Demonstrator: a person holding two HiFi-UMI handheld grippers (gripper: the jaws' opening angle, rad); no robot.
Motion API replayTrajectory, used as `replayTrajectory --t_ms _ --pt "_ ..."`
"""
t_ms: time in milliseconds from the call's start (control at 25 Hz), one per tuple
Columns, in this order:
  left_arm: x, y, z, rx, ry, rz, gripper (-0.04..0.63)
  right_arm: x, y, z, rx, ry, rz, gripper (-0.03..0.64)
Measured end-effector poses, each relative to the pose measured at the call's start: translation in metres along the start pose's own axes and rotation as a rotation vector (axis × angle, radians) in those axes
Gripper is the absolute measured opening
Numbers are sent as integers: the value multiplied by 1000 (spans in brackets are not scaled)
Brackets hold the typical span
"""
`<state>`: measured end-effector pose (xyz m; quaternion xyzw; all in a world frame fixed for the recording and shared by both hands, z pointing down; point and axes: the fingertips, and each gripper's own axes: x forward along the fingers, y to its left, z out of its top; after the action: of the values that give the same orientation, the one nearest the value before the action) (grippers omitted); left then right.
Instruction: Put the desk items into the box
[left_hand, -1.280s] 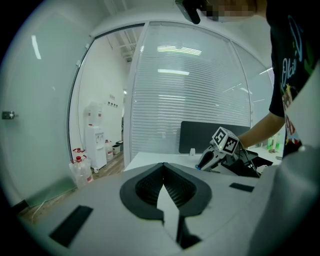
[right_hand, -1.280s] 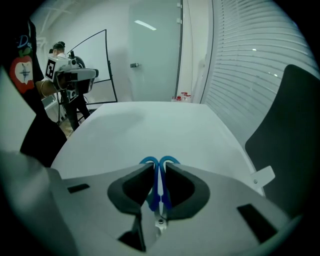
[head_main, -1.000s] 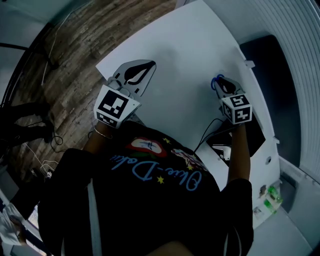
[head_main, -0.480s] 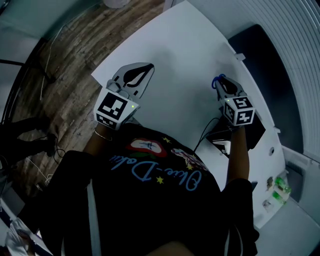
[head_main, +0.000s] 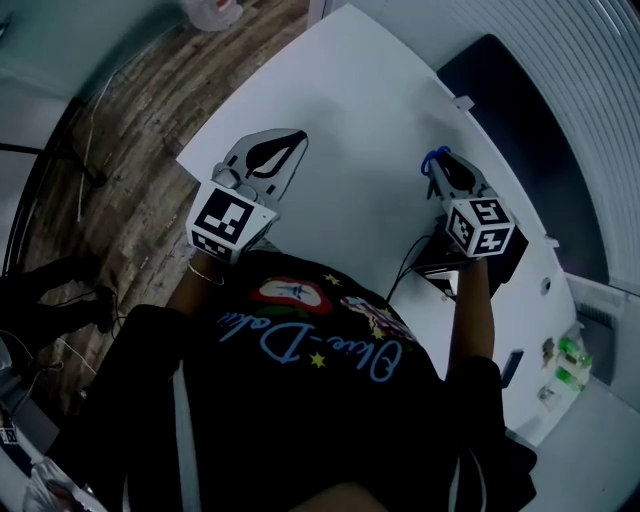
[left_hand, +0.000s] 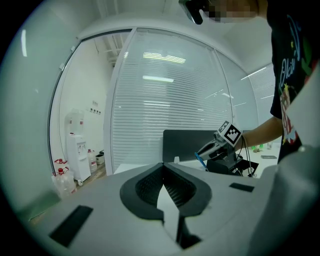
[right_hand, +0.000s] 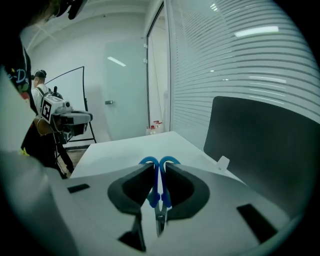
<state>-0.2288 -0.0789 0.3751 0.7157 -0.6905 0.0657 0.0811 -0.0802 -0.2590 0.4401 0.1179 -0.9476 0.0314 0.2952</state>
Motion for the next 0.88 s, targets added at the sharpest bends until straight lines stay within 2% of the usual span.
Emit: replayTrajectory --t_ms 880 --pt "2 -28 9 15 -4 -72 8 -56 13 34 137 -219 -33 78"
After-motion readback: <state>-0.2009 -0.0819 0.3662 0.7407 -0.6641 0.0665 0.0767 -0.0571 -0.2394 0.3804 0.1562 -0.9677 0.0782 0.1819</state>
